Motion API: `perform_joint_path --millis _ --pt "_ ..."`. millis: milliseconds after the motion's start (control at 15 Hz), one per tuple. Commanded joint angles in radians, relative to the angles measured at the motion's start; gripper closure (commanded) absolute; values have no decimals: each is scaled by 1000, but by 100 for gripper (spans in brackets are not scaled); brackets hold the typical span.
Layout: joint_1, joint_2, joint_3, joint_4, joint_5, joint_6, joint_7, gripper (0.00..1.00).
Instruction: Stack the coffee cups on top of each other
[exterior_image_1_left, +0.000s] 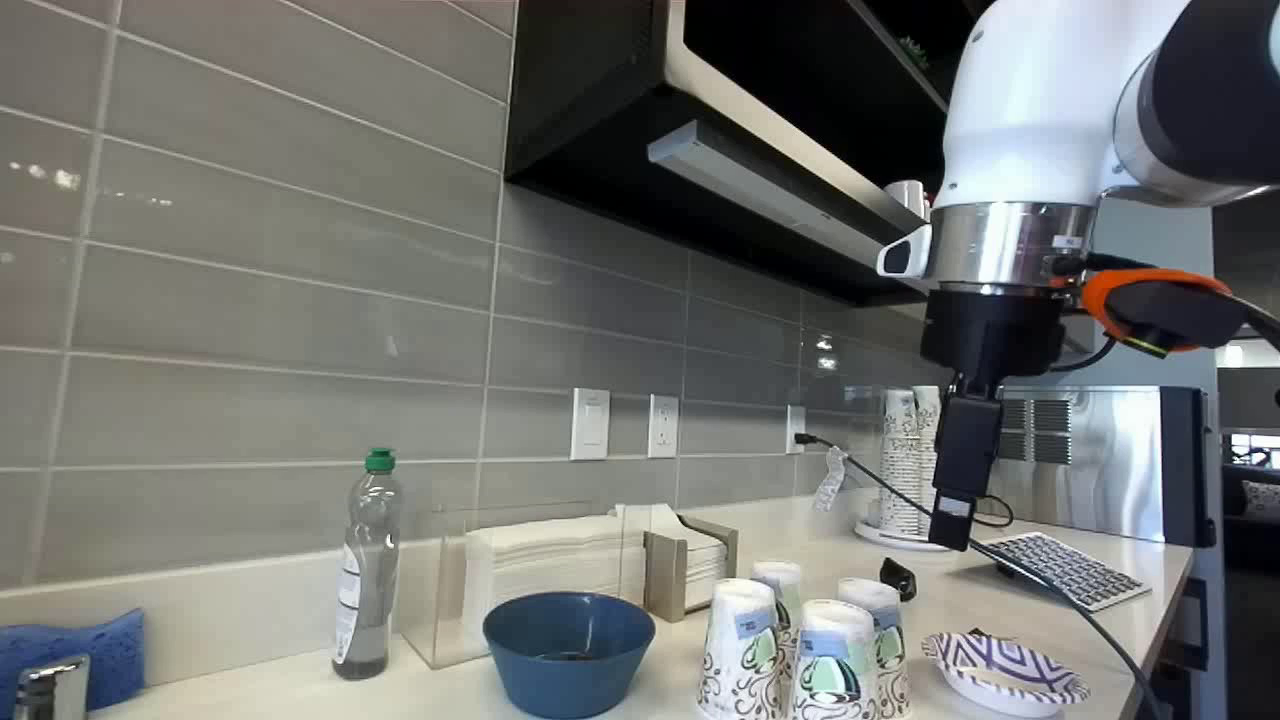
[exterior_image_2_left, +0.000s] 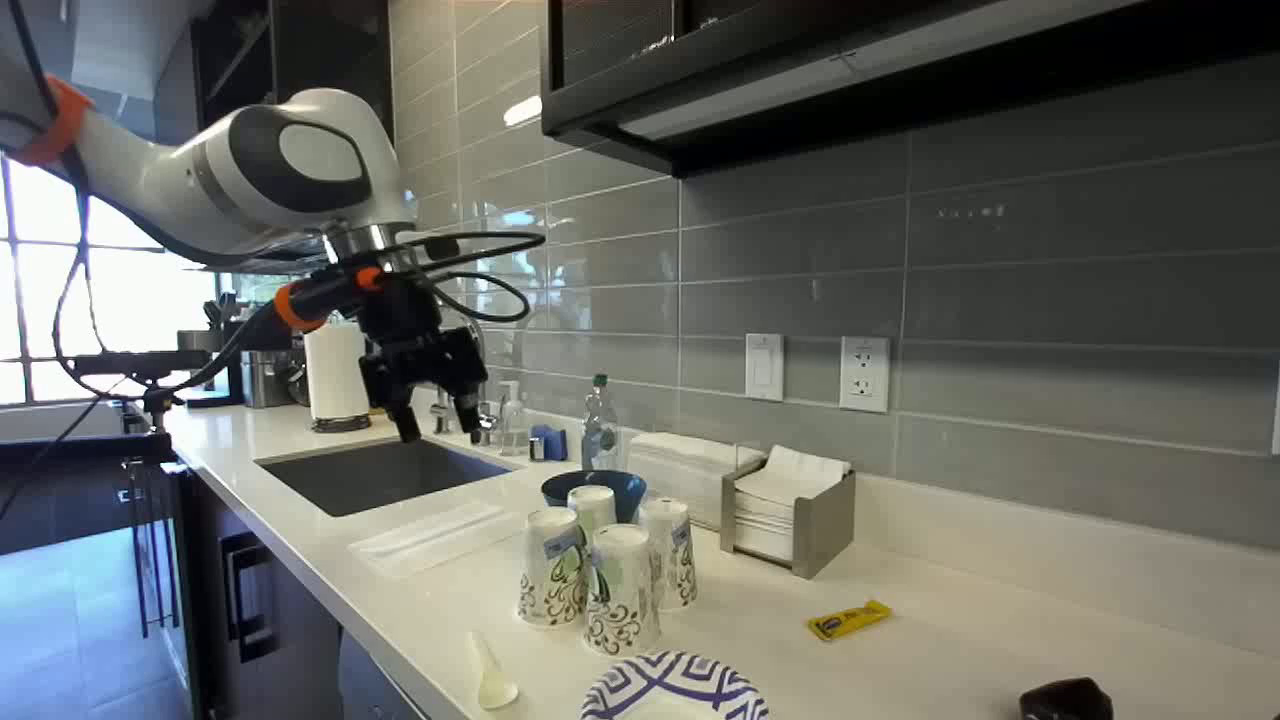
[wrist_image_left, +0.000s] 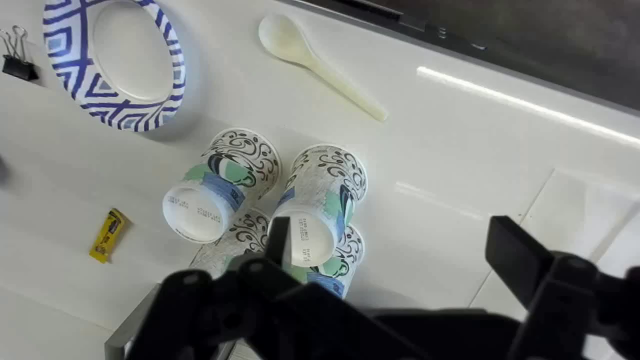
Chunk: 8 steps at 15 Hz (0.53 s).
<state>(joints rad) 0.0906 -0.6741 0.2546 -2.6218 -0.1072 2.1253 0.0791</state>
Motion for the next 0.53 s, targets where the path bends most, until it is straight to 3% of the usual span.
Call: perform_joint_path --millis 0,467 --pt "20 4 -18 3 -14 -4 12 0" --pt "16 74 -55 27 -6 25 -24 0"
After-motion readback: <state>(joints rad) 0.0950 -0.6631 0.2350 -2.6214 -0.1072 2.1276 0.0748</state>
